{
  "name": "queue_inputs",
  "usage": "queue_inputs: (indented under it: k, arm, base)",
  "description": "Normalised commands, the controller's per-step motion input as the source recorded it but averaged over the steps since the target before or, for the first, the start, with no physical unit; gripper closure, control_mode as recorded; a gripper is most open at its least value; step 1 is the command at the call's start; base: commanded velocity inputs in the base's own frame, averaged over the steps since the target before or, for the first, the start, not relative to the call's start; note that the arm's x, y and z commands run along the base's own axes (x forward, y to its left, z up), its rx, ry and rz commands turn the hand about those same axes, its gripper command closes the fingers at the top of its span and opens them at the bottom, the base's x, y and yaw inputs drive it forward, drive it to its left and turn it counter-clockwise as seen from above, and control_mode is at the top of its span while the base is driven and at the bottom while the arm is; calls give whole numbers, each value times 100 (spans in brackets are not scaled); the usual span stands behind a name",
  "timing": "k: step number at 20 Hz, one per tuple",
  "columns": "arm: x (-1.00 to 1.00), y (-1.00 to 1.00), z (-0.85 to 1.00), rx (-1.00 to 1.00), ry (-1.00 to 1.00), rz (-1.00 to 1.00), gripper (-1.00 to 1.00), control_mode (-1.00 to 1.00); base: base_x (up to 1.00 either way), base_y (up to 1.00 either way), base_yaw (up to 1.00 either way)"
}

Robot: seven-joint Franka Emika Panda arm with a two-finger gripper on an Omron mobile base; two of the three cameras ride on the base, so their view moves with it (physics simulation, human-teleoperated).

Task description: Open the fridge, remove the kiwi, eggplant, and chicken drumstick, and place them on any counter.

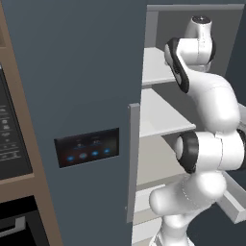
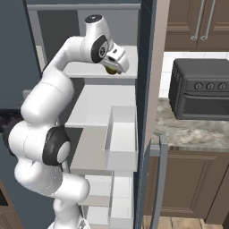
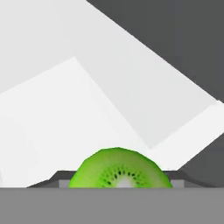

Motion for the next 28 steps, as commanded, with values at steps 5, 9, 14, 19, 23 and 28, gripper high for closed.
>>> queue_inputs:
  k: [5,9,14,19,23,28]
  arm:
    - [-100,50,0,0,-6,0,100,-100]
    - [-100,41,0,0,-4,0,100,-100]
    - [-100,40,0,0,-4,0,100,-100]
    - [-100,41,4,0,0,0,100,-100]
    - [-100,14,0,0,-1,0,100,-100]
    - [-100,2,0,0,0,0,100,-100]
  base:
    - [0,0,0]
    - [0,0,0]
    - [0,0,0]
    - [0,0,0]
    - [0,0,0]
    - [0,0,0]
